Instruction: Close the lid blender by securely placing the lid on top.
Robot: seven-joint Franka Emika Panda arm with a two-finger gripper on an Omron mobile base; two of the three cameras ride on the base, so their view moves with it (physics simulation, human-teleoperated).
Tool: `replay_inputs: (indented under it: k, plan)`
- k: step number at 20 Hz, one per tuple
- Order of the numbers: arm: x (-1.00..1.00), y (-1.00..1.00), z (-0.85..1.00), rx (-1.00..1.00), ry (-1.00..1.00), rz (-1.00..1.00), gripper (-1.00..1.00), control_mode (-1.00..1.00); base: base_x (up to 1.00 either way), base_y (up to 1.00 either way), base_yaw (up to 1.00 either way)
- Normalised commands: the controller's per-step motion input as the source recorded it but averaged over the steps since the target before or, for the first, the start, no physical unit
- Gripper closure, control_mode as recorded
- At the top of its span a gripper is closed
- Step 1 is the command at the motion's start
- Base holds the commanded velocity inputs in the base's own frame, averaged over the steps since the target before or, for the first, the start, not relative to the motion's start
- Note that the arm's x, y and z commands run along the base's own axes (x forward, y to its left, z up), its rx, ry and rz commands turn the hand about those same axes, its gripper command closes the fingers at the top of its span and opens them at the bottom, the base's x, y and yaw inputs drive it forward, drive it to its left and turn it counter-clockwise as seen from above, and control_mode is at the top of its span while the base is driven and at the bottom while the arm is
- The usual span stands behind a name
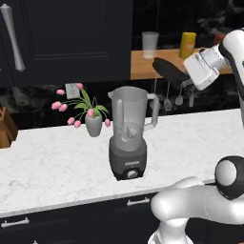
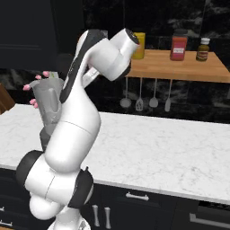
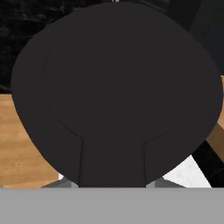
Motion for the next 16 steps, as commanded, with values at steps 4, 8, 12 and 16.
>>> replay_inputs:
  k: [4, 8, 12, 16]
  plan:
    - [0.00, 0.91, 0.32, -0.18, 0.11, 0.00, 1.00, -1.00, 0.00, 0.00, 0.00]
    - [0.01, 0.29, 0.00, -0.21, 0.01, 0.00, 1.00, -1.00, 0.00, 0.00, 0.00]
    - [0.00, 0.14, -0.19, -0.22, 0.00, 0.00, 1.00, -1.00, 0.00, 0.00, 0.00]
    - [0.00, 0.23, -0.25, -0.18, 0.00, 0.00, 1.00, -1.00, 0.00, 0.00, 0.00]
